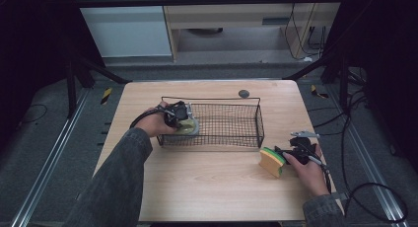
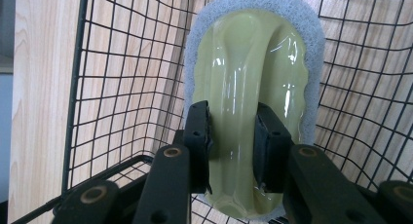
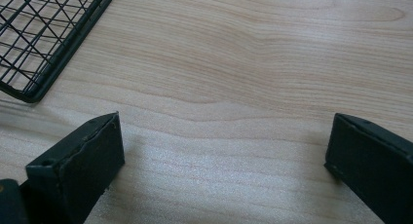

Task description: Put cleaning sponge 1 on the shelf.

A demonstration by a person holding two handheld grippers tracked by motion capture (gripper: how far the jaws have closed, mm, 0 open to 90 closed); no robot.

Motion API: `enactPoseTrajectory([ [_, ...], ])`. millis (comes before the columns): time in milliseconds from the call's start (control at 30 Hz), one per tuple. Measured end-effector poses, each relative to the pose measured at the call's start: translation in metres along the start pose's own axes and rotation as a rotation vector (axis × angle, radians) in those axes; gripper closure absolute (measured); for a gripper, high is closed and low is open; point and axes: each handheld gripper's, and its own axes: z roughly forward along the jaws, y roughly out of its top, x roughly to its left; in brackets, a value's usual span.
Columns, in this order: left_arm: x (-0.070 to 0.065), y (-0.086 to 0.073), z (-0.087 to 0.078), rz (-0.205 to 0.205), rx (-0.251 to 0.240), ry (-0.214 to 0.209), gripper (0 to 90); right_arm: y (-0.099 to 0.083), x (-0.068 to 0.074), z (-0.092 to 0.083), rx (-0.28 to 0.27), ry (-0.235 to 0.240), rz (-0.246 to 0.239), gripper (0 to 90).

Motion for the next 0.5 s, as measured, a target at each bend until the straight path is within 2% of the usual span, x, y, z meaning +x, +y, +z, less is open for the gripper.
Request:
enactPoseTrajectory([
  [233,0.0,-0.002,-0.005,-0.015,-0.016,-0.004,67.1,0.0,0.0,0.0,0.0,0.0,0.0,0.8],
  [500,0.001,-0.003,-0.022,-0.033,-0.067,0.015,61.8,0.0,0.0,0.0,0.003,0.002,0.004,0.7],
])
